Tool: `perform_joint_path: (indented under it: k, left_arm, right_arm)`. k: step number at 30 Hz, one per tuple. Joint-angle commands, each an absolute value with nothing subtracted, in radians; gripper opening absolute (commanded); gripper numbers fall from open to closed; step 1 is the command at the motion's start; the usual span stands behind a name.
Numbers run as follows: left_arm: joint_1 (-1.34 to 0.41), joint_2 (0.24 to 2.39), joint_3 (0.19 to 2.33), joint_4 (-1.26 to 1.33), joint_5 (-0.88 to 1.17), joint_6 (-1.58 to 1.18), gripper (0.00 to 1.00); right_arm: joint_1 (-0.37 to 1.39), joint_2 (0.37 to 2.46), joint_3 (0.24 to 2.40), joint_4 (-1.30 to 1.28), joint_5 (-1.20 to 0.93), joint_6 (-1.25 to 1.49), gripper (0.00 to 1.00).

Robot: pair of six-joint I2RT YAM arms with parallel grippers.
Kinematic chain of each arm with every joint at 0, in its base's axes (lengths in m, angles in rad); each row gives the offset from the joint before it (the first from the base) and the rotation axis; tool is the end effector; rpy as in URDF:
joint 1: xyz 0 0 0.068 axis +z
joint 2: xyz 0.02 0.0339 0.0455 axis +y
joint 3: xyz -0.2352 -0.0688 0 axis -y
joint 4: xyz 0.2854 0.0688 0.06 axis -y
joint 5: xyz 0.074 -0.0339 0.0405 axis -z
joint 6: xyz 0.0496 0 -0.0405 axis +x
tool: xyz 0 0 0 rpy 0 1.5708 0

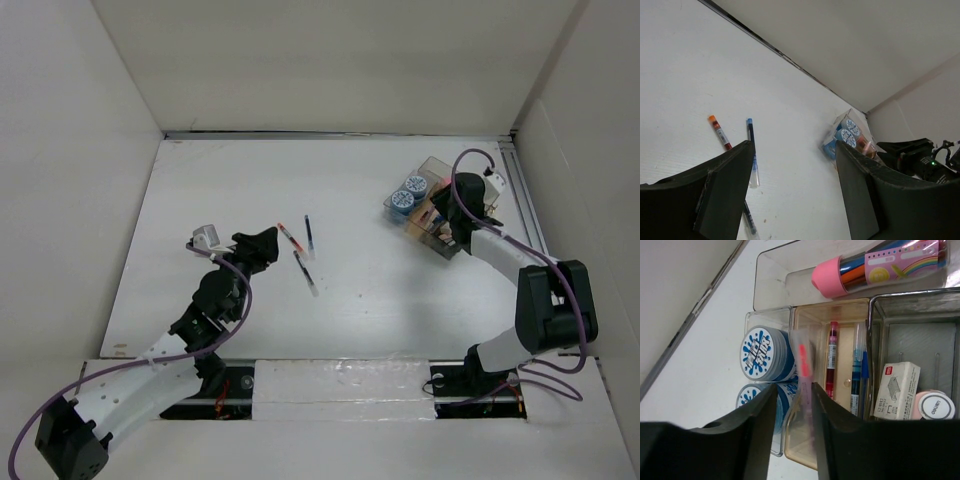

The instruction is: Organize the desk

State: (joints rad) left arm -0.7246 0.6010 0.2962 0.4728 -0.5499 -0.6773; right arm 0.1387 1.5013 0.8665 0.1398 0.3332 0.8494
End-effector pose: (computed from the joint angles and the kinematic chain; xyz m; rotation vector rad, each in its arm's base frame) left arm 0.1901 -0.1337 0.2375 -0.4334 1.4077 -0.7655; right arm 0.3741 0.0358 0.1698 0.9004 1.8388 0.2747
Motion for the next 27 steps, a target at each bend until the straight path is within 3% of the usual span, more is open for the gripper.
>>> perform_joint_path:
  k: [1, 5, 8, 10, 13, 14, 17, 18, 21, 23, 27]
  left_arm:
    - [-0.721, 0.597, 0.342, 0.511, -0.548, -0.663, 0.62]
    - [-0.721, 0.592, 0.336, 0.518, -0.541, -0.664, 0.62]
    - [-0.721, 0.588, 0.341, 0.509, -0.549, -0.666, 0.62]
    - [-0.721, 0.575, 0.336, 0.508, -0.557, -0.67, 0.62]
    - [-0.721, 0.516, 0.293, 0.518, -0.592, -0.681, 0.61]
    - [-0.721, 0.473, 0.284, 0.522, -0.598, -0.684, 0.61]
    - [-0.721, 0.388, 0.235, 0.554, -0.61, -0.684, 0.61]
    - [-0.721, 0.374, 0.224, 0.558, -0.626, -0.686, 0.61]
    - [-0.721, 0.339, 0.221, 0.543, -0.629, -0.689, 0.61]
    - [-0.721, 0.348, 0.219, 0.551, -0.626, -0.687, 0.62]
    - [-0.721, 0.388, 0.25, 0.528, -0.617, -0.689, 0.62]
  right_arm:
    - [0.144, 1.493, 0.871, 0.179, 0.353, 0.858, 0.44]
    - [0.182, 1.47, 0.865, 0.185, 0.334, 0.822, 0.46]
    - [0.28, 1.469, 0.845, 0.254, 0.278, 0.784, 0.26]
    - [0.349, 1.517, 0.859, 0.261, 0.265, 0.759, 0.02]
    - [0.494, 1.638, 0.951, 0.23, 0.244, 0.707, 0.0]
    - [0.53, 1.67, 0.984, 0.191, 0.259, 0.675, 0.0]
    - [0.665, 1.787, 1.115, 0.122, 0.325, 0.606, 0.2]
    - [0.717, 1.811, 1.173, 0.111, 0.337, 0.588, 0.34]
    - [0.77, 1.905, 1.264, 0.043, 0.351, 0.535, 0.49]
    - [0.792, 1.974, 1.353, -0.035, 0.342, 0.526, 0.52]
    - [0.825, 2.065, 1.448, -0.095, 0.33, 0.511, 0.5]
